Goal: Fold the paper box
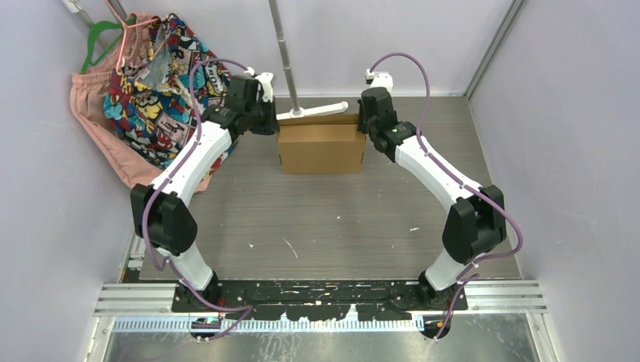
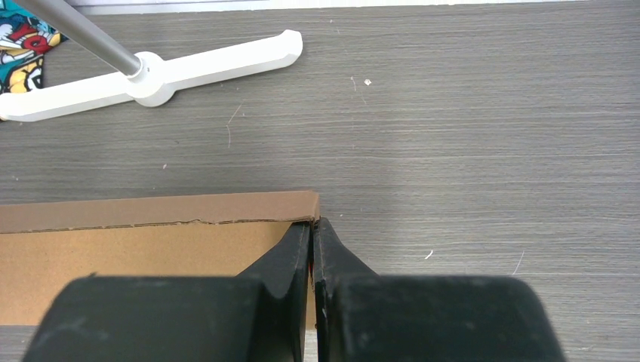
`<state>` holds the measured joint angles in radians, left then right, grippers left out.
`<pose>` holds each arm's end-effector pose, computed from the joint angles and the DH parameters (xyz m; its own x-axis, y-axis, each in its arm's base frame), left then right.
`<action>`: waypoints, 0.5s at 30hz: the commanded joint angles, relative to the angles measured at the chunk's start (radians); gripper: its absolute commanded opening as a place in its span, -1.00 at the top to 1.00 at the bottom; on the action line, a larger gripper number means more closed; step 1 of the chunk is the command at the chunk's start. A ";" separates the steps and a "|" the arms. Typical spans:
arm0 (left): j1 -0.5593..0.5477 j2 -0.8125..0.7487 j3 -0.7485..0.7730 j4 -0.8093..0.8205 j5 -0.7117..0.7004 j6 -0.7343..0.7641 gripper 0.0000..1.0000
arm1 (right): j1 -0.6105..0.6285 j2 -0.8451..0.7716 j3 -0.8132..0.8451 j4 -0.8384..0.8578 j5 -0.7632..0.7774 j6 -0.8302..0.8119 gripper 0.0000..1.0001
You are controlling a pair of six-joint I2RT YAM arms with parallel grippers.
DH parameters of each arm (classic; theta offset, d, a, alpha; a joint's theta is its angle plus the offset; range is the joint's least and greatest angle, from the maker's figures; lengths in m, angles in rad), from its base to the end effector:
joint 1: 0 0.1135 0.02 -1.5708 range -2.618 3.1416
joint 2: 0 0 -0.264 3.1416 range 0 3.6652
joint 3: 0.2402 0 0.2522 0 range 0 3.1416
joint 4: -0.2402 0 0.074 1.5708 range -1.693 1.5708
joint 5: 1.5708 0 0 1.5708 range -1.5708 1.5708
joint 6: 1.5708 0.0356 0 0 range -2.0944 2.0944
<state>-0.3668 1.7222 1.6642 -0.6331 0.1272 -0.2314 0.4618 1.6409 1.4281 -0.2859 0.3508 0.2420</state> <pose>0.3644 -0.1448 0.3505 -0.6816 0.0182 -0.7315 0.2986 0.9196 -0.2554 0.3501 0.1606 0.3324 -0.4512 0.0268 -0.8920 -0.0413 0.9979 0.0509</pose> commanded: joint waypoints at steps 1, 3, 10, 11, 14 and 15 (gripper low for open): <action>-0.054 -0.008 -0.049 0.035 0.079 -0.013 0.91 | 0.075 0.019 -0.051 -0.030 -0.159 0.036 0.98; -0.054 -0.010 -0.060 0.043 0.076 -0.013 0.91 | 0.076 0.020 -0.060 -0.023 -0.158 0.033 0.98; -0.055 -0.021 -0.089 0.058 0.066 -0.005 0.92 | 0.082 0.011 -0.100 -0.010 -0.159 0.029 0.98; -0.056 -0.024 -0.096 0.060 0.063 -0.004 0.92 | 0.082 0.010 -0.106 -0.010 -0.162 0.028 0.98; -0.055 -0.030 -0.106 0.061 0.054 0.001 0.92 | 0.083 0.004 -0.121 -0.010 -0.166 0.022 0.98; -0.055 -0.032 -0.108 0.060 0.053 0.003 0.92 | 0.082 0.001 -0.126 -0.011 -0.169 0.021 0.98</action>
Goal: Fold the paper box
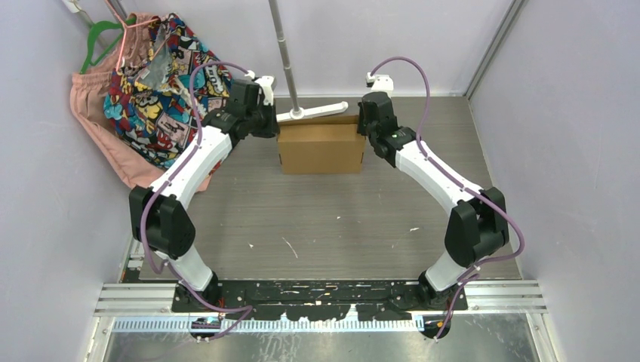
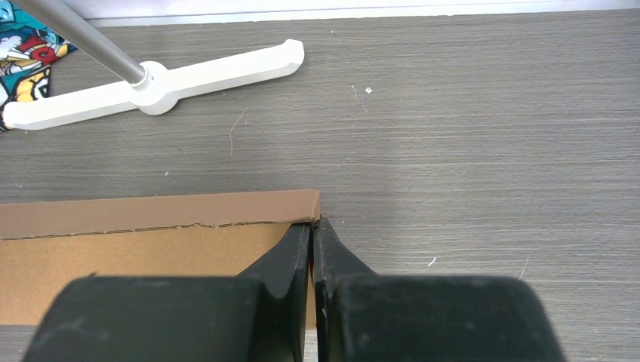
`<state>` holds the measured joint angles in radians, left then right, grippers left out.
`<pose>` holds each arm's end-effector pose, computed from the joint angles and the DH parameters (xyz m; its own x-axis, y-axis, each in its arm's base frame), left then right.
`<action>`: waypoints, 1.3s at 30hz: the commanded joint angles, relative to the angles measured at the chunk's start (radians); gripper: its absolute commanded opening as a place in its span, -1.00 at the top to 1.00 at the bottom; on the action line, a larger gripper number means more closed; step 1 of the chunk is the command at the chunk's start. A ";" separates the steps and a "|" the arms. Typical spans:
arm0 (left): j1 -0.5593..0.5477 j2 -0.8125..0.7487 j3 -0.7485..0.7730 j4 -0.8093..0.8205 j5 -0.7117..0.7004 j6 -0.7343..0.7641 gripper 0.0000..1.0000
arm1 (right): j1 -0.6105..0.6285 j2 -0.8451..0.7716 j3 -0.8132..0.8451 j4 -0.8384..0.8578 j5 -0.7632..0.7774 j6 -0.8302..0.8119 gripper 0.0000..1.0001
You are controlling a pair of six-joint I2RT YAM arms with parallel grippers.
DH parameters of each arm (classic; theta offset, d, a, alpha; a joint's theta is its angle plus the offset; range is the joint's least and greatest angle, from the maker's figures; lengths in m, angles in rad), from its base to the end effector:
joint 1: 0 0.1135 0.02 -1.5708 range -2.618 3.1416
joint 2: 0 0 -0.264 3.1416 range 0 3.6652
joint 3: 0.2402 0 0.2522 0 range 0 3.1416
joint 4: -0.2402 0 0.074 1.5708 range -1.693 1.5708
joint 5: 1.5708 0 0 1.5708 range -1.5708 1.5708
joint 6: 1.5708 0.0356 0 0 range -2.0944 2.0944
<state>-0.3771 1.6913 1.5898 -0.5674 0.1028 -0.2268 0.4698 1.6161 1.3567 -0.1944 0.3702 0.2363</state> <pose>0.3588 -0.1460 0.3426 -0.6610 0.0212 -0.7501 0.3002 0.9236 -0.2384 0.3451 0.1607 0.3254 -0.4109 0.0361 -0.9109 -0.0369 0.9977 0.0562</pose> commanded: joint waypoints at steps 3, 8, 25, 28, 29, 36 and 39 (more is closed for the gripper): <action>-0.045 -0.009 -0.045 -0.002 0.075 -0.003 0.93 | 0.075 0.015 -0.075 -0.102 -0.195 0.023 0.98; -0.045 -0.026 -0.073 0.022 0.070 -0.013 0.92 | 0.076 -0.004 -0.130 -0.076 -0.208 0.039 0.98; -0.048 -0.046 -0.118 0.063 0.041 -0.036 0.92 | 0.078 -0.054 -0.244 -0.033 -0.261 0.072 0.83; -0.052 -0.055 -0.139 0.079 0.031 -0.041 0.93 | 0.078 -0.056 -0.266 -0.034 -0.270 0.073 0.89; -0.054 -0.057 -0.147 0.085 0.026 -0.043 0.93 | 0.079 -0.054 -0.277 -0.025 -0.273 0.076 0.90; -0.057 -0.073 -0.197 0.128 0.006 -0.048 0.93 | 0.081 -0.076 -0.329 -0.023 -0.287 0.077 0.72; -0.058 -0.080 -0.213 0.134 -0.002 -0.048 0.93 | 0.079 -0.123 -0.348 -0.045 -0.293 0.076 0.40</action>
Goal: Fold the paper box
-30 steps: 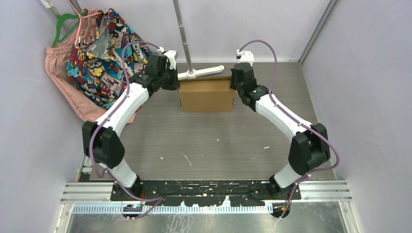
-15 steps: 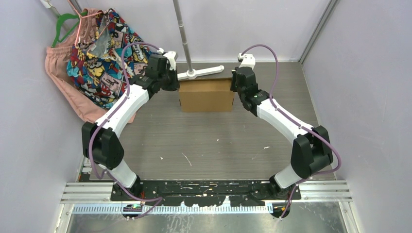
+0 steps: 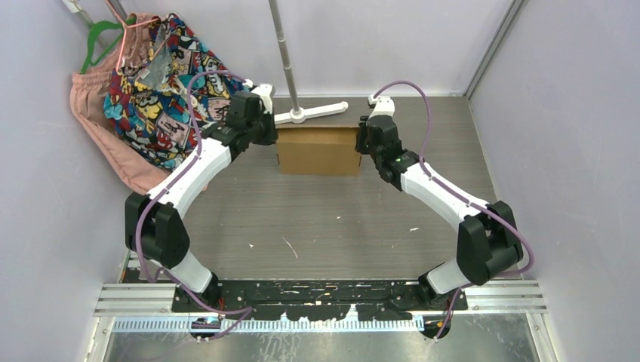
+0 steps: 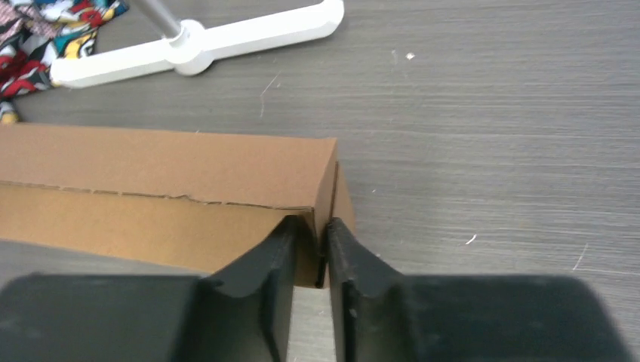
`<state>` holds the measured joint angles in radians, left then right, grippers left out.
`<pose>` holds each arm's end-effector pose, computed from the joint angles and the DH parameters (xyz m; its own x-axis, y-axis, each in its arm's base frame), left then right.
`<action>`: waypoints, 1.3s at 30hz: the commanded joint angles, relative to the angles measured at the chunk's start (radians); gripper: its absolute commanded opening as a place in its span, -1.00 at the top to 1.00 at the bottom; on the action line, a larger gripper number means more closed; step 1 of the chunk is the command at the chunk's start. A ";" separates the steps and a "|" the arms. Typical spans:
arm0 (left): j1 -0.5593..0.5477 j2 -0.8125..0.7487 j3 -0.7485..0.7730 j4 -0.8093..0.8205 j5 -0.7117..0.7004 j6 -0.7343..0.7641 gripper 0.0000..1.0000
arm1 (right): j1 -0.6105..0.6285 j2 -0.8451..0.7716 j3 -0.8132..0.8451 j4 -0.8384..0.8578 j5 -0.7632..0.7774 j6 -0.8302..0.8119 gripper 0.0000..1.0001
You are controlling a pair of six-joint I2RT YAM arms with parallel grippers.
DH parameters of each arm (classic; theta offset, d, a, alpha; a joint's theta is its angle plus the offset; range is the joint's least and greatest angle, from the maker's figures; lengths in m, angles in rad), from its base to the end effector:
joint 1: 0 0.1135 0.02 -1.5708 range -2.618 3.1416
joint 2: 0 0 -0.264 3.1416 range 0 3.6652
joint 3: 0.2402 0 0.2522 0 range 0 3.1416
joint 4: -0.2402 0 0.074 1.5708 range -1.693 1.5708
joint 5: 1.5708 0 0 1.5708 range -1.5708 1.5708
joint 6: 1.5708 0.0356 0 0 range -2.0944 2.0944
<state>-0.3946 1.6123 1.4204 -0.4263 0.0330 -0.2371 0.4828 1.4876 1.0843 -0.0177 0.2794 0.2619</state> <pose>0.3431 -0.1442 0.3259 -0.6161 0.0023 -0.7876 0.2720 0.9391 -0.2100 0.3107 0.1518 0.2914 -0.4074 0.0674 -0.9107 -0.1220 0.9843 0.1275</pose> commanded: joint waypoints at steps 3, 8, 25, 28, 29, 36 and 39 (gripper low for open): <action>-0.041 -0.009 -0.053 -0.002 0.060 -0.037 0.93 | 0.067 -0.063 -0.092 -0.242 -0.202 0.051 0.31; -0.043 -0.012 -0.060 0.003 0.057 -0.037 0.93 | 0.065 -0.139 -0.078 -0.300 -0.201 0.047 0.18; -0.044 -0.014 -0.058 0.006 0.046 -0.035 0.94 | 0.065 -0.264 -0.049 -0.315 -0.241 0.082 -0.26; -0.044 -0.016 -0.055 0.001 0.039 -0.030 0.94 | 0.066 -0.289 -0.035 -0.310 -0.251 0.094 -0.24; -0.044 -0.016 -0.055 -0.001 0.039 -0.029 0.93 | 0.066 -0.298 -0.029 -0.308 -0.252 0.099 -0.23; -0.044 -0.023 -0.069 0.005 0.036 -0.028 0.93 | 0.066 -0.295 0.076 -0.318 -0.320 0.138 0.04; -0.044 -0.028 -0.077 0.010 0.034 -0.027 0.93 | 0.066 -0.263 0.121 -0.311 -0.340 0.163 0.06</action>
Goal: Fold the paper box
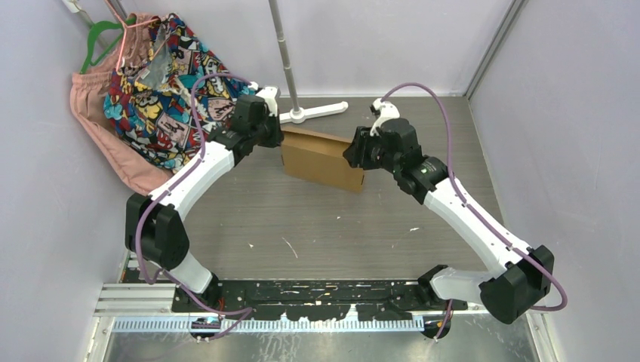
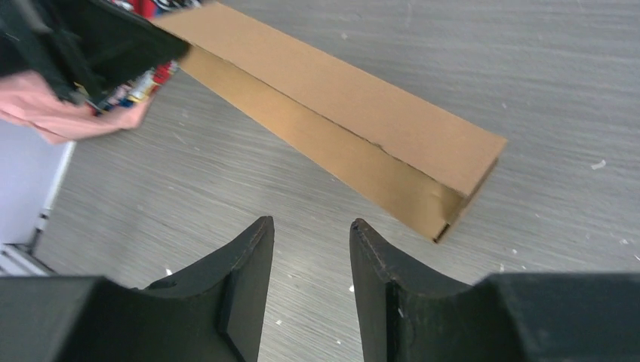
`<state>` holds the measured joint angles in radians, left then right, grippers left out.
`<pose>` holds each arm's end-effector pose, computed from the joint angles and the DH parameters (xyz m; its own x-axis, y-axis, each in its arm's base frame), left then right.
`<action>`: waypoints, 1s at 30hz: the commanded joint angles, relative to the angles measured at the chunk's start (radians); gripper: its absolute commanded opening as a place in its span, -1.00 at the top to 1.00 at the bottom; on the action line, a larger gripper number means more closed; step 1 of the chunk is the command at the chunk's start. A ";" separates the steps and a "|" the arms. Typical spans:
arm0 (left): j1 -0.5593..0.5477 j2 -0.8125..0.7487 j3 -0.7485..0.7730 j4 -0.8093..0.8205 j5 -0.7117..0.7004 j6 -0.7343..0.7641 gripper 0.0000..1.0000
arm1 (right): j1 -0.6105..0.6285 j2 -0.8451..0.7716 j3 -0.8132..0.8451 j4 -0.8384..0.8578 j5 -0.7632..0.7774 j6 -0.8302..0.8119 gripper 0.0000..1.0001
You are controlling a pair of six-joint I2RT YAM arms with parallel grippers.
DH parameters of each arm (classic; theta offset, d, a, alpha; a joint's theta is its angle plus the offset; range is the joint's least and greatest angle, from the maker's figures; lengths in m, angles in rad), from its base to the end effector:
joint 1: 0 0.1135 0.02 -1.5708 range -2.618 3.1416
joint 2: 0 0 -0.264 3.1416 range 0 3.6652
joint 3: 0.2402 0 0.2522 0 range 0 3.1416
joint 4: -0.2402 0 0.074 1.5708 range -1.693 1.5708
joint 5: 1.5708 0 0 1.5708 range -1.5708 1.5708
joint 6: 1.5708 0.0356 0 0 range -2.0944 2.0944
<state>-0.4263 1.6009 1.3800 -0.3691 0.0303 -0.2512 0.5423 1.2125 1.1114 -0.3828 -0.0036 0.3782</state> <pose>0.3375 -0.1545 0.3213 -0.5991 -0.0008 -0.8007 0.2966 0.9286 -0.2229 0.2348 0.1416 0.3447 -0.5619 0.0925 -0.8220 -0.3350 0.8831 0.3284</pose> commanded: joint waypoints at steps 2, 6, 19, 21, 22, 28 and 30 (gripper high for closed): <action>-0.011 -0.022 -0.045 -0.041 0.034 -0.013 0.93 | 0.006 0.031 0.114 0.064 -0.068 0.058 0.04; -0.012 -0.031 -0.056 -0.040 0.031 -0.009 0.88 | 0.006 0.070 0.140 0.089 -0.039 0.082 -0.03; -0.012 -0.051 -0.094 -0.018 0.031 -0.016 0.78 | 0.007 0.184 0.158 0.200 0.054 0.160 -0.01; -0.012 -0.053 -0.101 -0.015 0.027 -0.015 0.78 | 0.005 0.177 0.152 0.214 0.060 0.167 0.00; -0.012 -0.054 -0.105 -0.014 0.025 -0.015 0.78 | 0.005 0.171 0.147 0.227 0.060 0.170 0.00; -0.012 -0.057 -0.112 -0.013 0.023 -0.021 0.76 | 0.005 0.160 0.143 0.255 0.081 0.179 0.16; -0.012 -0.058 -0.114 -0.011 0.022 -0.024 0.75 | 0.005 0.173 0.148 0.253 0.085 0.180 0.24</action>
<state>-0.4301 1.5486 1.2984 -0.3180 0.0315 -0.2604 0.5423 1.4174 1.2392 -0.1936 0.0471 0.5411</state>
